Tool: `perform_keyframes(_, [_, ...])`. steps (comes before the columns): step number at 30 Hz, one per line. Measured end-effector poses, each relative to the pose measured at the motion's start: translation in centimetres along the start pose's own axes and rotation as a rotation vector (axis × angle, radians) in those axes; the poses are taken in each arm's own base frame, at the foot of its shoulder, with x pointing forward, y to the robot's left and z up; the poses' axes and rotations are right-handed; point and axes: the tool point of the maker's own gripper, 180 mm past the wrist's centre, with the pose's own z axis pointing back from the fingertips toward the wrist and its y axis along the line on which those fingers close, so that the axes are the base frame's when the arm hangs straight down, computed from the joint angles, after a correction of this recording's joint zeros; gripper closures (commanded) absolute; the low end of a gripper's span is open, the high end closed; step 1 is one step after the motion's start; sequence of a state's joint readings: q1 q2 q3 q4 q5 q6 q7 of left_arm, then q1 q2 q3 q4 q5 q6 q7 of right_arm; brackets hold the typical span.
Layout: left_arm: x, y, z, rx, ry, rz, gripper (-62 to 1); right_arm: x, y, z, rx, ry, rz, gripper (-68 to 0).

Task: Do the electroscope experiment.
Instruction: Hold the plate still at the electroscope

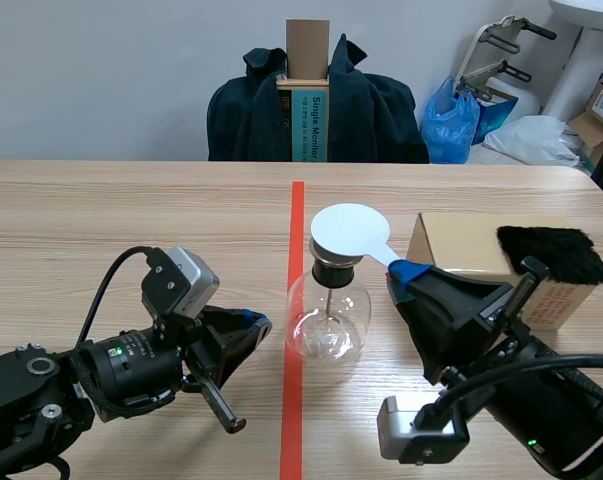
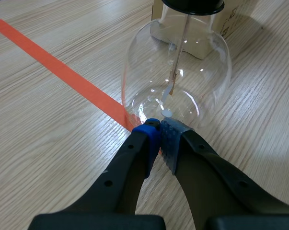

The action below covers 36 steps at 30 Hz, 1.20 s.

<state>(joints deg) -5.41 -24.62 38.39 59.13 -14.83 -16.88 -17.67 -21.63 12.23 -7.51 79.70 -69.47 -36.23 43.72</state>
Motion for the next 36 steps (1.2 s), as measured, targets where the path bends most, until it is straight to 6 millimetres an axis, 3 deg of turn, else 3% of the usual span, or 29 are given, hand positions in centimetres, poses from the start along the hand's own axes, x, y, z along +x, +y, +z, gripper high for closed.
perform_keyframes(30, [0.0,0.0,0.0,0.000,0.000,0.000,-2.6,-0.1,0.0,0.0,0.000,0.003,0.000,-0.7])
perform_keyframes(36, [0.0,0.0,0.0,0.000,0.000,0.000,-2.6,-1.7,0.0,0.1,0.000,0.097,0.000,-0.7])
